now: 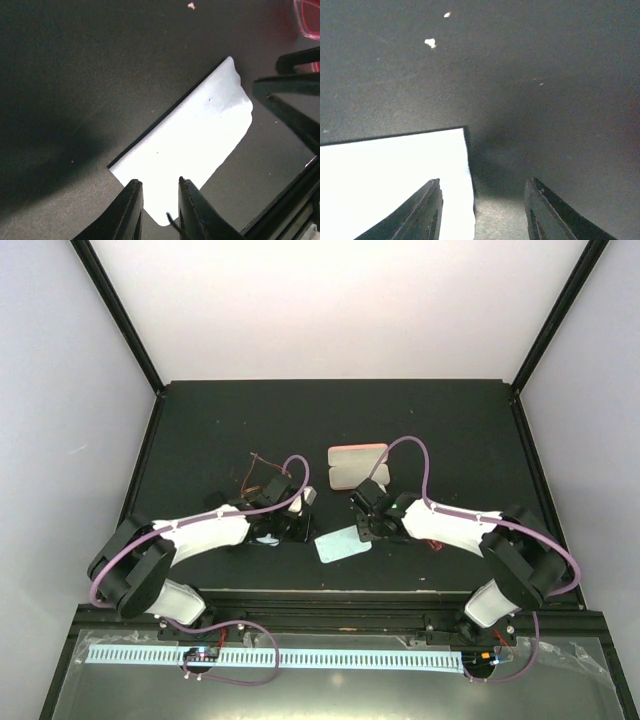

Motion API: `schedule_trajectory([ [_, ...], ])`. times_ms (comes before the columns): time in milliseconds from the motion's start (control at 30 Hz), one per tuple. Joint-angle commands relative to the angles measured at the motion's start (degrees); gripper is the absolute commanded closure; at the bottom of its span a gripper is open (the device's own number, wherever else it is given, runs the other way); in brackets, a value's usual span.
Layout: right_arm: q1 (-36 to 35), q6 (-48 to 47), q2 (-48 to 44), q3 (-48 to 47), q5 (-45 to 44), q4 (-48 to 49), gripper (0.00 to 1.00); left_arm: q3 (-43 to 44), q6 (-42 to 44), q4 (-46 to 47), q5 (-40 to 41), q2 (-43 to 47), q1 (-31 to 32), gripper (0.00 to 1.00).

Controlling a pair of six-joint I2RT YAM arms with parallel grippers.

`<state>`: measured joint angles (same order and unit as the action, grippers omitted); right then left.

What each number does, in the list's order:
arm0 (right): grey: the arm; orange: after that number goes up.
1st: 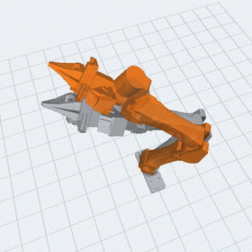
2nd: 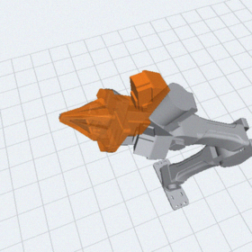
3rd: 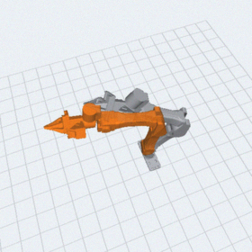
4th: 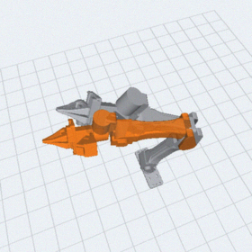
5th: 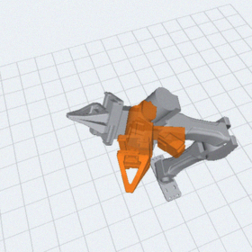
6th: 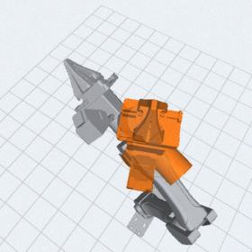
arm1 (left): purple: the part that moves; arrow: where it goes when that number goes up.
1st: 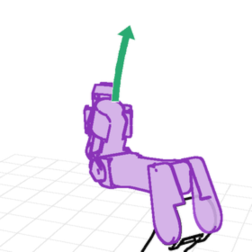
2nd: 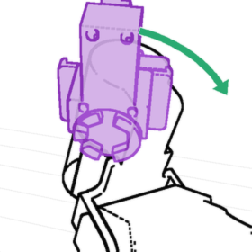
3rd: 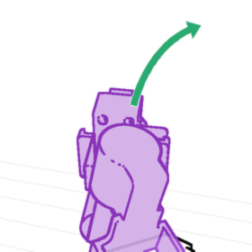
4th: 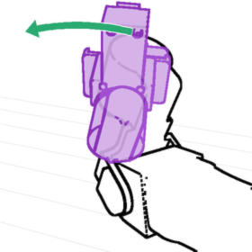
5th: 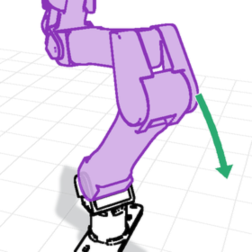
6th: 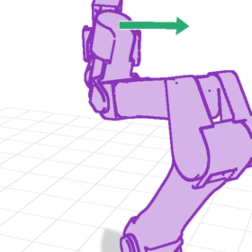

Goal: Organize the sunglasses
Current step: Pick up the glasses cleaning cloth from the center of the board.

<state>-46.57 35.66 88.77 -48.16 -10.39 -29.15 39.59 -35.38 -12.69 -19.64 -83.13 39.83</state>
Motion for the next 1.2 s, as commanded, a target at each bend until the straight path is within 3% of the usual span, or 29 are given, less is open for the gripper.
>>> schedule_trajectory([
  [0, -0.2, -3.8, 1.8, -0.8, 4.7, 0.4, 0.55, -0.1, -1.6, -1.9, 1.9, 2.6, 0.0, 0.77],
  [167, -0.2, -4.6, 4.7, -1.1, 7.8, 1.2, 0.64, -1.0, -3.0, -1.7, 2.4, 3.4, 0.0, 0.75],
  [467, -1.8, -0.7, 4.3, 2.3, 8.7, -1.0, 0.9, -3.1, -5.4, -0.3, 1.4, 3.7, 0.0, 0.7],
  [900, -7.1, 12.1, 1.0, 6.2, 3.9, -1.6, 0.99, -4.1, -10.9, 1.3, 0.3, -2.4, 2.9, 0.67],
  [1167, -7.2, 12.7, 0.9, 6.7, 3.6, -0.7, 0.99, -2.2, -11.3, 0.8, 2.1, -6.3, 4.2, 0.75],
])
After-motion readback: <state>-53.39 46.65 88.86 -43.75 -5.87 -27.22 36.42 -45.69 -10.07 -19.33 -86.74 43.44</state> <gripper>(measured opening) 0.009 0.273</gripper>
